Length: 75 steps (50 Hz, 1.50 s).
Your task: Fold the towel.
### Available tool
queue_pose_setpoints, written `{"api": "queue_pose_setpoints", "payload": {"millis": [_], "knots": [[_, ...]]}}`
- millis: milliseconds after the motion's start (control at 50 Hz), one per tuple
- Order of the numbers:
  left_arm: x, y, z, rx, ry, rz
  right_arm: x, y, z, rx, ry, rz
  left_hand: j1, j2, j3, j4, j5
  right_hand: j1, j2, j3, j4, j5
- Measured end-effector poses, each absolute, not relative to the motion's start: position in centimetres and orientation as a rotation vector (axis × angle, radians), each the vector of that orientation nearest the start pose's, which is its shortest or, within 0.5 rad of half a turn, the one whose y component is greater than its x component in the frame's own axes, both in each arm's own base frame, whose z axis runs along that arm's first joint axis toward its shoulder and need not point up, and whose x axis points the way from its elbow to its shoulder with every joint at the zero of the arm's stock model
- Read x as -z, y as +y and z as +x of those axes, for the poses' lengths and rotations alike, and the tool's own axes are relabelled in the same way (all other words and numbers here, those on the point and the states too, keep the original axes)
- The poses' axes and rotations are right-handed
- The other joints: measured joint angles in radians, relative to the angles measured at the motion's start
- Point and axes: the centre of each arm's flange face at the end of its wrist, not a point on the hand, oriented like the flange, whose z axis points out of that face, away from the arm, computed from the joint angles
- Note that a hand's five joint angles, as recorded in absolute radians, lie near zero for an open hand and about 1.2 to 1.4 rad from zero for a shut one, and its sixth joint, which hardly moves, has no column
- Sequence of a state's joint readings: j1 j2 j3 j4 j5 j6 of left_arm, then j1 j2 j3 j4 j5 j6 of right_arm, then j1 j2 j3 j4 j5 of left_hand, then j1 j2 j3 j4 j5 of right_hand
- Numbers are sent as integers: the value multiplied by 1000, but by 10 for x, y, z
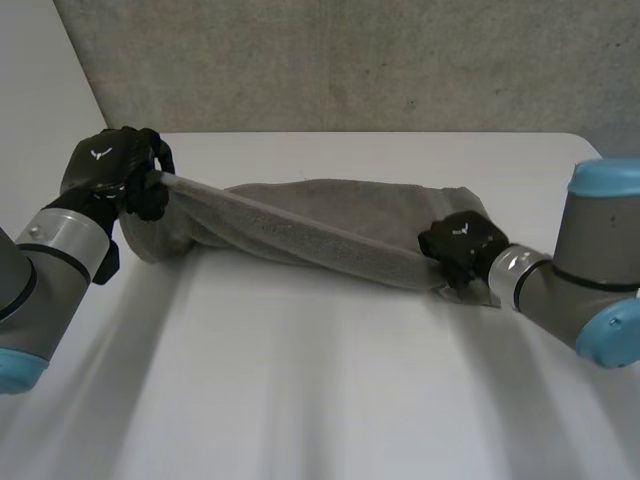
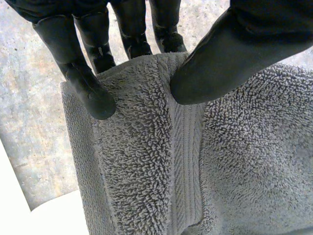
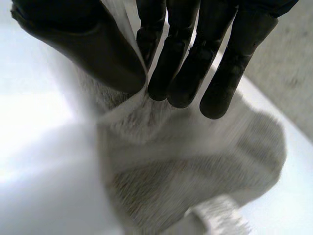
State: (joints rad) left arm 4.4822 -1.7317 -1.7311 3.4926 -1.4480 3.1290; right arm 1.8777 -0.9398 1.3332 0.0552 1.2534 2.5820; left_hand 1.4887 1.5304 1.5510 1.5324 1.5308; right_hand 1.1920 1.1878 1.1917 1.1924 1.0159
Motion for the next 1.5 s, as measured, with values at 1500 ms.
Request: {"api": "queue_pose_setpoints", "payload": {"millis": [1500], "knots": [[-220,-312,-199,2324,2398,341,-114,-353,226,1598,2324,-1149,0,0,0,0,0,-648,-620,-630,-633,-662]]}}
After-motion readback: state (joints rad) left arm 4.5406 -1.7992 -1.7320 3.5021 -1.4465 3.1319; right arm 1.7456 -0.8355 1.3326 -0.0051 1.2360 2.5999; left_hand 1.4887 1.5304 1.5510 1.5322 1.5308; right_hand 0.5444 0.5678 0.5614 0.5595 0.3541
